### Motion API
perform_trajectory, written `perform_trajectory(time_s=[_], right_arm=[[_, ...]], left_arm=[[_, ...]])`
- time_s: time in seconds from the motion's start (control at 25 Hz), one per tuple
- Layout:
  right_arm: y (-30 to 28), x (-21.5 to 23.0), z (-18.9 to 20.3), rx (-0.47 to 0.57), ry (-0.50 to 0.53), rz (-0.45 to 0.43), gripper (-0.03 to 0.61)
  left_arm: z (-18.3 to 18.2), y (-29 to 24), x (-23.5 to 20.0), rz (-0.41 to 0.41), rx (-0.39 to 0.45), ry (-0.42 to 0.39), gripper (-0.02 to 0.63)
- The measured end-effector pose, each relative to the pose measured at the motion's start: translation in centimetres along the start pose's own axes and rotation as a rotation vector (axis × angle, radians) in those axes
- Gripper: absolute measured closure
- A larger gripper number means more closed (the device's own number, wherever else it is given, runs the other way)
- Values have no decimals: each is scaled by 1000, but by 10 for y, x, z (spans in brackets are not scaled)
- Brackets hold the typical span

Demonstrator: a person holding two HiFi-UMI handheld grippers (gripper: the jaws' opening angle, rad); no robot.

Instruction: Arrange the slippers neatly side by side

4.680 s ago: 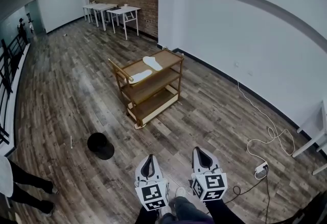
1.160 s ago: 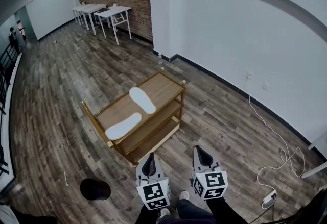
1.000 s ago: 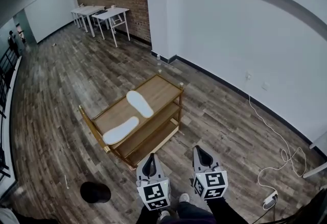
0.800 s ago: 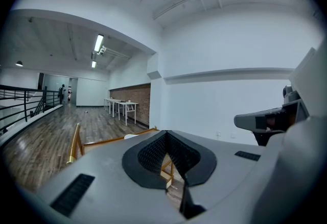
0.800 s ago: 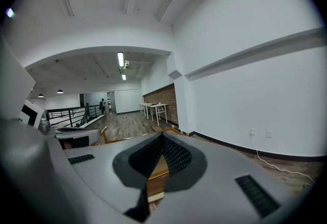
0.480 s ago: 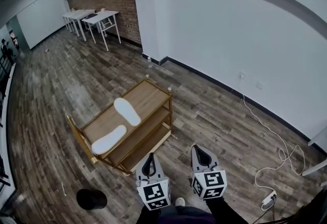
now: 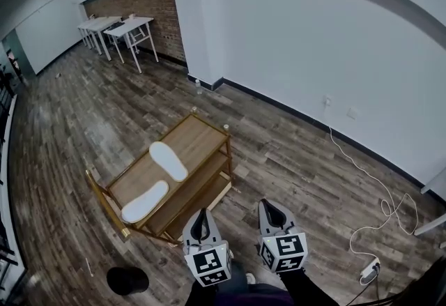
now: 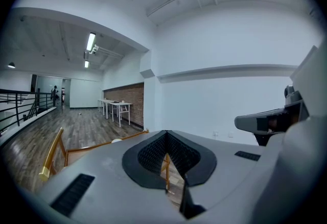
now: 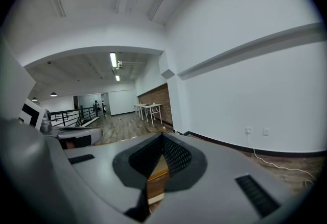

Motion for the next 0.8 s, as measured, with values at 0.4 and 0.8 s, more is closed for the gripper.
perform_trajectory(time_s=[0.4,0.8], right_arm=[[-69,14,-18,-15,10,-9,580],[-157,8,-33,-44,55,-69,580]], left_arm=[[-10,-70,-12,-3,-9,17,614],[-15,-137,-60,-103,-20,41,614]])
Point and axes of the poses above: the fingertips, and each gripper's own axes: y backward along the fingers, x to its right, z out of its underside, the point moved 4 cm from there along y, backward along the fingers, and after that the axes turned 14 degrees about -z, right-handed, at the moved point
